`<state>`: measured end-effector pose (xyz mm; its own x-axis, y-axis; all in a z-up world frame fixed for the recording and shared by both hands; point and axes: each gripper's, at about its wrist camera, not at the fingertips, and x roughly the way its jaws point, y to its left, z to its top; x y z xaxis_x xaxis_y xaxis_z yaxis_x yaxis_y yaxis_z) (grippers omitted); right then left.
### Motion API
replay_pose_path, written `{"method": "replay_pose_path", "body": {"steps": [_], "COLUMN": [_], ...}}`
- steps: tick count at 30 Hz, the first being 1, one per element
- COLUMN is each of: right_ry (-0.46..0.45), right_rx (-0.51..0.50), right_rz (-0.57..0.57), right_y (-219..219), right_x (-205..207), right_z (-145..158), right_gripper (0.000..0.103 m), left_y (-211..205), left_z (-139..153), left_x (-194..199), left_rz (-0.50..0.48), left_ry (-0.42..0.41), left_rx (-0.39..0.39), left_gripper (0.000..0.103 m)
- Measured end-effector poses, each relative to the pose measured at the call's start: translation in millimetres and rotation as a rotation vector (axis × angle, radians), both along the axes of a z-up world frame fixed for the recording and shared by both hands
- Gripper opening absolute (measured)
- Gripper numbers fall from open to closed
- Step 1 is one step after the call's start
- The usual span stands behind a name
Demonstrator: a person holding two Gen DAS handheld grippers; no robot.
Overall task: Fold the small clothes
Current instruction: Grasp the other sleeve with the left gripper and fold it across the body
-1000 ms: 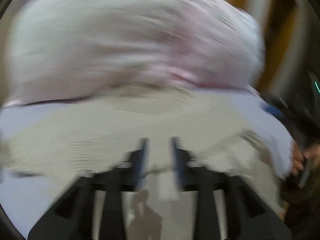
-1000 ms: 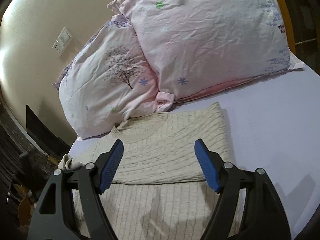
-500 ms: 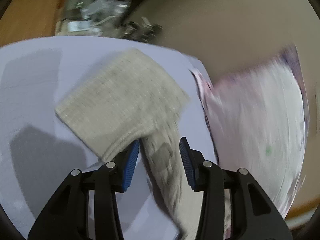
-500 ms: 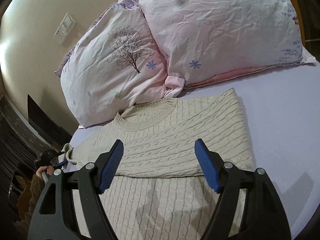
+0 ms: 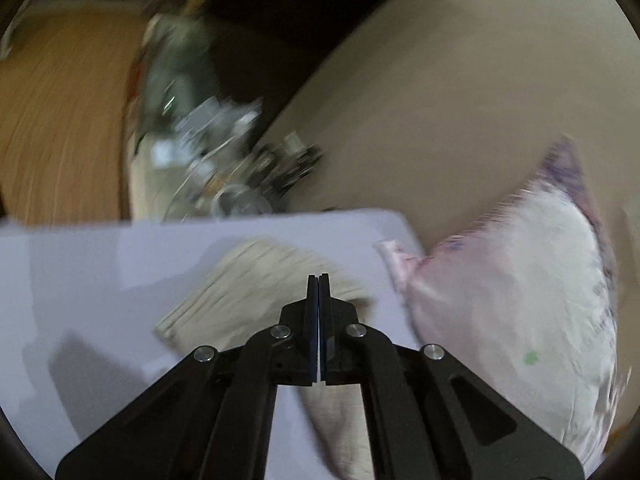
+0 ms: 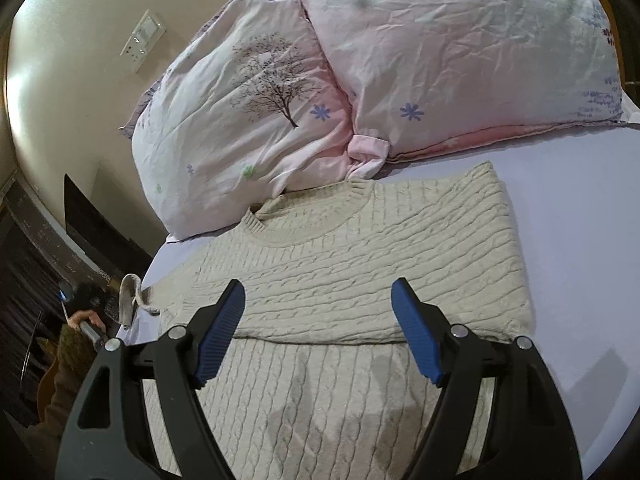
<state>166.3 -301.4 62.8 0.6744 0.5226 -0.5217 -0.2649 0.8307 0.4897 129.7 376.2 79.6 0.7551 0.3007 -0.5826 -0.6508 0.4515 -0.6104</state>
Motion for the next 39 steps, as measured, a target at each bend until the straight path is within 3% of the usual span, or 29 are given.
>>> {"method": "replay_pose_path", "body": {"steps": [2,4,6,9,12,16,17,19,20,21,24,28,31,32,33,34,37,39], "right_ry": [-0.008,-0.009,-0.008,0.001,0.008,-0.001,-0.001,-0.001,0.002,0.008,0.029,0.033,0.022,0.020,0.018,0.015,0.009,0.000], "right_rx": [0.004,0.009,0.020,0.023,0.015,0.001,-0.005,-0.022,-0.027,-0.029,-0.026,-0.022,-0.017,-0.015,-0.014,-0.012,-0.008,-0.006], "right_rz": [-0.001,-0.003,-0.004,-0.001,0.006,0.006,0.006,0.004,0.006,0.007,0.013,0.017,0.016,0.015,0.016,0.017,0.022,0.024], "right_y": [-2,-4,-5,-5,-4,-4,-4,-4,-3,-2,0,3,3,3,3,2,2,2], "right_x": [-3,-5,-6,-5,-7,-10,-10,-10,-9,-8,-4,-4,-7,-8,-8,-9,-10,-11], "right_z": [1,1,1,-2,-4,-3,-4,-5,-7,-9,-16,-18,-17,-16,-16,-15,-14,-13], "right_gripper": [0.077,0.078,0.079,0.079,0.079,0.079,0.079,0.079,0.079,0.079,0.079,0.079,0.079,0.079,0.079,0.079,0.079,0.079], "left_y": [-11,-18,-17,-9,3,16,17,15,14,11,9,20,24,26,27,27,9,-23], "left_z": [19,30,21,-8,-41,-65,-67,-65,-60,-53,-46,-50,-53,-54,-53,-51,-16,21], "left_x": [0,3,17,28,31,27,27,21,19,12,11,17,10,7,5,3,6,20], "left_rz": [-0.038,-0.093,-0.180,-0.212,-0.162,-0.065,-0.056,-0.050,-0.041,-0.024,-0.042,0.009,0.067,0.087,0.100,0.109,0.067,-0.029], "left_ry": [-0.031,-0.027,0.017,0.048,0.041,0.035,0.021,-0.040,-0.066,-0.090,-0.087,-0.005,0.002,-0.009,-0.010,-0.005,0.039,0.058], "left_rx": [0.057,0.064,-0.029,-0.189,-0.340,-0.438,-0.456,-0.462,-0.436,-0.384,-0.322,-0.335,-0.339,-0.346,-0.341,-0.322,-0.115,0.080], "left_gripper": [0.000,0.000,0.000,0.000,0.000,0.001,0.006,0.046,0.080,0.086,0.086,0.079,0.046,0.020,0.006,0.004,0.002,0.002]}}
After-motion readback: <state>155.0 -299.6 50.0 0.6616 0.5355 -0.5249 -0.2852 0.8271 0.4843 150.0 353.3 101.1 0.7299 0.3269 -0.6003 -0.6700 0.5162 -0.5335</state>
